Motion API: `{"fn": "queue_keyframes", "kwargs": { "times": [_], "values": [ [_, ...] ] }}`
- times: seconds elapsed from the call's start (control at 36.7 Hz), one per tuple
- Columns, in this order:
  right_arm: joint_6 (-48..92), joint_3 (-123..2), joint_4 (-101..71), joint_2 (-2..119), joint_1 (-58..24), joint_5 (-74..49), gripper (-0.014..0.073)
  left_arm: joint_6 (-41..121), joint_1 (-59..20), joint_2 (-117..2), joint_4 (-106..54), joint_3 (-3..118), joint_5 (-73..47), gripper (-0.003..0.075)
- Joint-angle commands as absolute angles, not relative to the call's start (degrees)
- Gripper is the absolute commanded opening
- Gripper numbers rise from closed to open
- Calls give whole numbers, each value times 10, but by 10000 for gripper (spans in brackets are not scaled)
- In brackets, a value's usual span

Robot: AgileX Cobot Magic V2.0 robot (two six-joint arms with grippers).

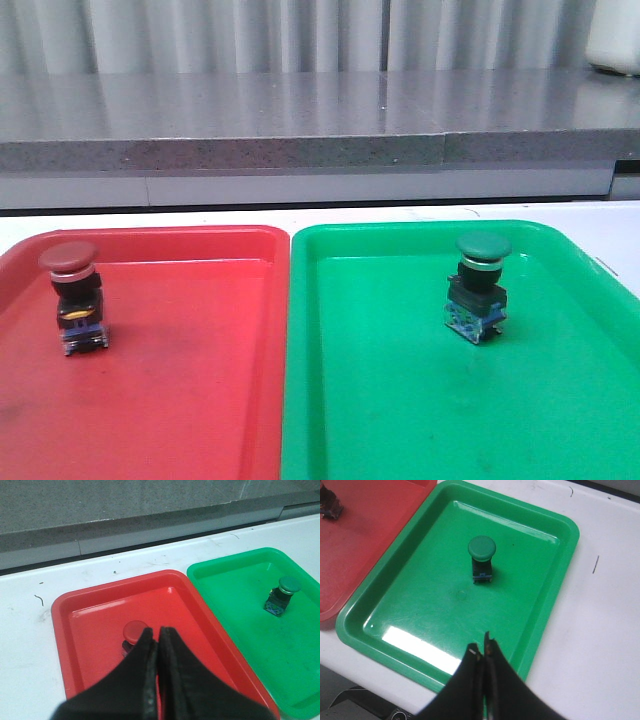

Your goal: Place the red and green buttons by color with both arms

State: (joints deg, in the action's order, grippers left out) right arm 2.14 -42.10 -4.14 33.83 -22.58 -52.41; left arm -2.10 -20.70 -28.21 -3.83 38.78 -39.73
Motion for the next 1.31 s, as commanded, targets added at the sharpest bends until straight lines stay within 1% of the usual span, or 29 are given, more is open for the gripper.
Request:
{"fn": "queue_keyframes", "kwargs": {
  "times": [0.0, 0.3, 0.49, 0.71, 1.01, 1.14, 1.28],
  "values": [
    [22, -436, -38, 337, -227, -487, -108, -26, -212, -286, -45, 403, -355, -20],
    [22, -436, -38, 337, -227, -487, -108, -26, -212, -286, -45, 403, -355, -20],
    [22, -436, -38, 337, -227, -488, -108, -26, -206, -231, -48, 360, -316, -20],
    [22, -436, -38, 337, -227, -489, -108, -25, -147, -142, 17, 260, -255, -20],
    [22, -436, -38, 337, -227, -489, -108, -25, -54, -37, 21, 92, -106, -20],
    [22, -436, -38, 337, -227, -490, -108, -25, -30, -8, 19, 32, -35, -20],
    [22, -436, -38, 337, -227, -490, -108, -25, -14, 14, 15, -6, 8, -20]
  ]
}}
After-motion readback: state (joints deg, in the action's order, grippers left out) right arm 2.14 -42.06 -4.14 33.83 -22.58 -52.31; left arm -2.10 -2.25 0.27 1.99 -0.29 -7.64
